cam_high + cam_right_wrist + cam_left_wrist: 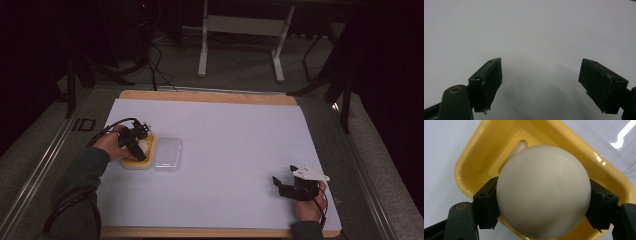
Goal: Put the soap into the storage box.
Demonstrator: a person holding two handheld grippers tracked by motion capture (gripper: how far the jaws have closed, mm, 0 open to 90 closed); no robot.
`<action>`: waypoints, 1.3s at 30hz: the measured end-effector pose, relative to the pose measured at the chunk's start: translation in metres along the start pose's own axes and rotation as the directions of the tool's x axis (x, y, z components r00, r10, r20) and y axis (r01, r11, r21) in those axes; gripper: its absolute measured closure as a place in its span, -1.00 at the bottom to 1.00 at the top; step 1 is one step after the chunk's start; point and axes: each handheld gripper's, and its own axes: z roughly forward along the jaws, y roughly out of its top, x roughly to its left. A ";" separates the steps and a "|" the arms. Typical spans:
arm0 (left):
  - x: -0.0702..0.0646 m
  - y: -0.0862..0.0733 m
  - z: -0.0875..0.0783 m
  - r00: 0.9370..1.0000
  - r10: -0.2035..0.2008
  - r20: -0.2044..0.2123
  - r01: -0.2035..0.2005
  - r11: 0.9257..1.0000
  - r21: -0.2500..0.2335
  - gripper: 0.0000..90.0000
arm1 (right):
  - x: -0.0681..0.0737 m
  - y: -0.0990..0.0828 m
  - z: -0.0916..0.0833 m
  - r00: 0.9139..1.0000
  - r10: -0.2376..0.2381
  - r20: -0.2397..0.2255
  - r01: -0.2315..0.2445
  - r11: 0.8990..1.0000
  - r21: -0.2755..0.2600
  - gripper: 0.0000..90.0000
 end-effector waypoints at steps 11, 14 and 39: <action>0.002 0.000 0.003 1.000 -0.017 0.020 0.017 1.000 -0.010 -0.44 | 0.000 0.000 0.000 1.000 0.000 0.001 0.000 1.000 -0.001 -0.58; 0.003 0.000 0.004 0.999 -0.025 0.033 0.025 1.000 -0.016 -0.44 | 0.000 0.000 0.000 1.000 -0.002 0.002 0.002 1.000 -0.001 -0.58; 0.002 -0.007 -0.004 1.000 -0.015 0.022 0.016 0.997 -0.073 -0.73 | 0.001 0.000 0.000 1.000 -0.008 0.002 0.008 1.000 -0.004 -0.58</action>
